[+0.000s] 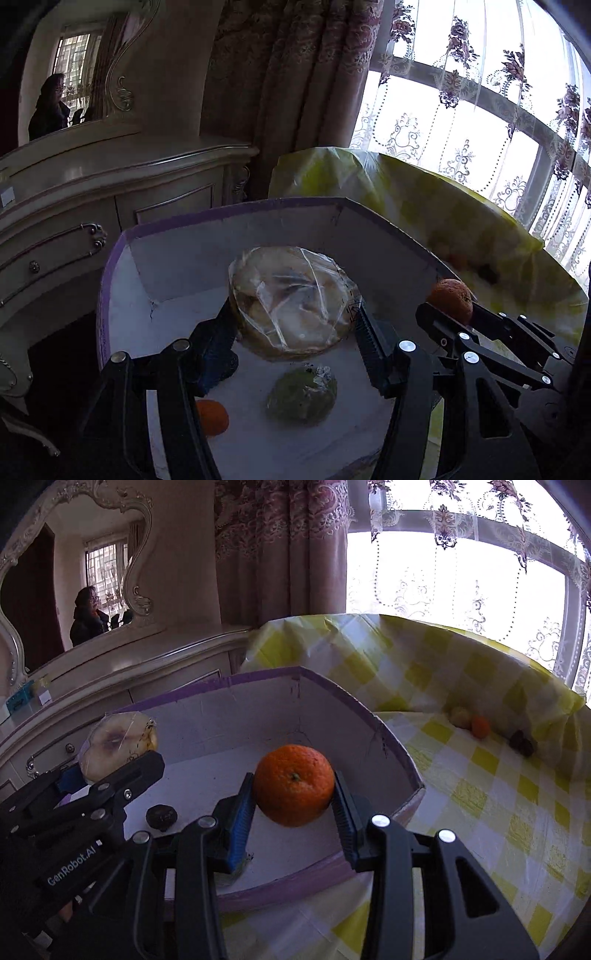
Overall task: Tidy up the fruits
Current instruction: 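Open the left tool releasing the fruit half while the right tool drops the orange into the box, then move both open tools back over the remaining fruits on the tablecloth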
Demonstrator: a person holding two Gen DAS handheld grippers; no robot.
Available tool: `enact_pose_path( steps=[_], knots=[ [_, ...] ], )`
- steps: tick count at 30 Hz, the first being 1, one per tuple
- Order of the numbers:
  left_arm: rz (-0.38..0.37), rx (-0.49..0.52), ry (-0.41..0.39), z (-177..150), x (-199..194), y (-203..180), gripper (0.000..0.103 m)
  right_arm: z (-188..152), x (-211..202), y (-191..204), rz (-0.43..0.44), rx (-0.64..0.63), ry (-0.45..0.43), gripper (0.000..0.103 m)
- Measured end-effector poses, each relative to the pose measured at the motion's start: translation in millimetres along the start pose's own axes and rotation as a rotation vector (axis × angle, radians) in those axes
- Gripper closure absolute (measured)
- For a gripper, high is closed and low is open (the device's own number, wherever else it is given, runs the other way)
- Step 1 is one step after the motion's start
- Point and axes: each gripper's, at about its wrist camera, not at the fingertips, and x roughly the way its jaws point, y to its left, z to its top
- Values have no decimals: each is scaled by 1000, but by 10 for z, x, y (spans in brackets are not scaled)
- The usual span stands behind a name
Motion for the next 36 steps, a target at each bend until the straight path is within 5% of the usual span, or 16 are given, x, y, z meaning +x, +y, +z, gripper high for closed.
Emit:
enact_pose_path(
  steps=[5,13,18,24,27,36],
  knots=[
    [-53,-47,258,21,344,172,45,70,357,121,-33,-49,186,62],
    [-66,-91,333,15,409,224,43,57,442,98,-66,-56,238,55],
    [-24,-106,308,30,360,241,36,49,413,61,-97,-45,238,39],
    [-31,-123,289,49,328,251,31,44,377,7,-66,-18,222,40],
    [-70,-123,269,69,294,241,14,15,374,56,-50,-41,211,26],
    [-67,-132,212,80,239,234,14,-27,336,91,-29,-54,133,20]
  ],
)
